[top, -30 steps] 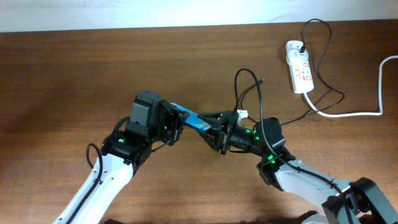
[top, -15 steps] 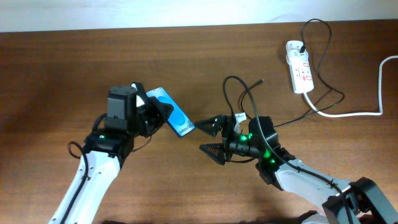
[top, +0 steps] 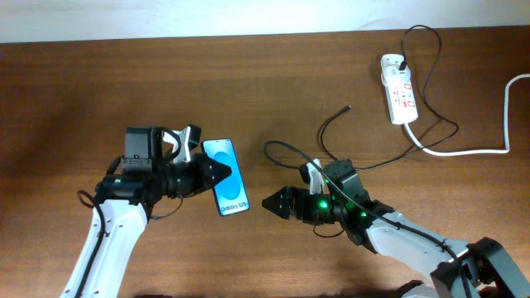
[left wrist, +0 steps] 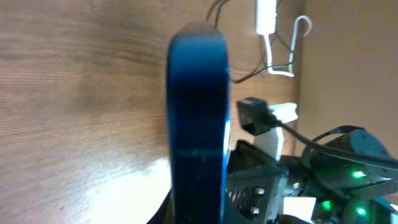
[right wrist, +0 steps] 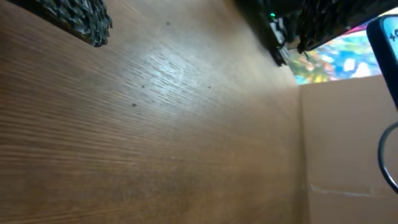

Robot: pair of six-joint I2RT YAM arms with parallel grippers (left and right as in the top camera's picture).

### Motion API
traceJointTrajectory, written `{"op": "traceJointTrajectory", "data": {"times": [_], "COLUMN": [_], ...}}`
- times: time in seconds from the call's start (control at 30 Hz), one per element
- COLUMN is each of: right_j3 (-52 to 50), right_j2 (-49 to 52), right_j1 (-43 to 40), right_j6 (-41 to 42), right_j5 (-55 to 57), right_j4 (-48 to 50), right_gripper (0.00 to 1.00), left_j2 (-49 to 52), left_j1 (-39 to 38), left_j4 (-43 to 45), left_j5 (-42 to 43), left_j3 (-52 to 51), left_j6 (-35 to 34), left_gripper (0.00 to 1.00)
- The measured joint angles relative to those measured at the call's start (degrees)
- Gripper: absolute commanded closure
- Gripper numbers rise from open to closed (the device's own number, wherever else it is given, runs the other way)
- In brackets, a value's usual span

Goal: Plug charger to phone and switch on socket
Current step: 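Move the right gripper back toward the black cable's USB-C tip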

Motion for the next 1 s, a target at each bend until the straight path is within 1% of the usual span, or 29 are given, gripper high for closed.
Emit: {"op": "traceJointTrajectory", "data": {"times": [0.07, 0.13, 0.2, 0.23, 0.3, 0.4, 0.47, 0.5, 0.63, 0.8, 1.0], "right_j3": [0.0, 0.3, 1.9, 3.4, 8.6, 17.7, 25.6, 29.1, 35.6, 35.8, 35.9], "right_j2": [-1.4, -5.4, -9.7, -12.6, -17.7, -21.9, -24.1, -25.1, -27.5, -26.4, -20.9], "right_j1": [0.0, 0.0, 0.0, 0.0, 0.0, 0.0, 0.0, 0.0, 0.0, 0.0, -0.4], "right_j6": [-1.5, -3.3, -4.5, -5.0, -5.8, -6.3, -6.3, -6.3, -6.4, -6.5, -6.5], "right_j5": [1.2, 2.8, 5.5, 7.8, 13.9, 22.6, 28.5, 31.1, 36.2, 40.4, 43.5], "right_j4": [-2.6, -8.3, -18.7, -25.6, -41.2, -58.9, -67.8, -70.2, -72.4, -73.2, -71.2], "right_gripper": [0.02, 0.02, 0.02, 0.02, 0.02, 0.02, 0.02, 0.02, 0.02, 0.02, 0.01], "left_j2": [0.0, 0.0, 0.0, 0.0, 0.0, 0.0, 0.0, 0.0, 0.0, 0.0, 0.0], "left_j1": [0.2, 0.2, 0.2, 0.2, 0.2, 0.2, 0.2, 0.2, 0.2, 0.2, 0.2], "left_j4": [-1.2, -2.3, -2.4, -2.4, -2.4, -2.7, -2.7, -2.7, -2.7, -3.1, -3.4], "left_j5": [-0.8, -1.5, -1.7, -1.8, -2.3, -3.7, -4.3, -4.4, -4.7, -4.8, -4.8], "left_j3": [0.0, 0.0, 0.0, 0.0, 0.0, 0.0, 0.0, 0.0, 0.0, 0.0, 0.0], "left_j6": [0.6, 1.9, 3.0, 3.3, 3.8, 4.3, 4.5, 4.5, 4.6, 4.6, 4.6], "left_gripper": [1.00, 1.00, 1.00, 1.00, 1.00, 1.00, 1.00, 1.00, 1.00, 1.00, 1.00]}}
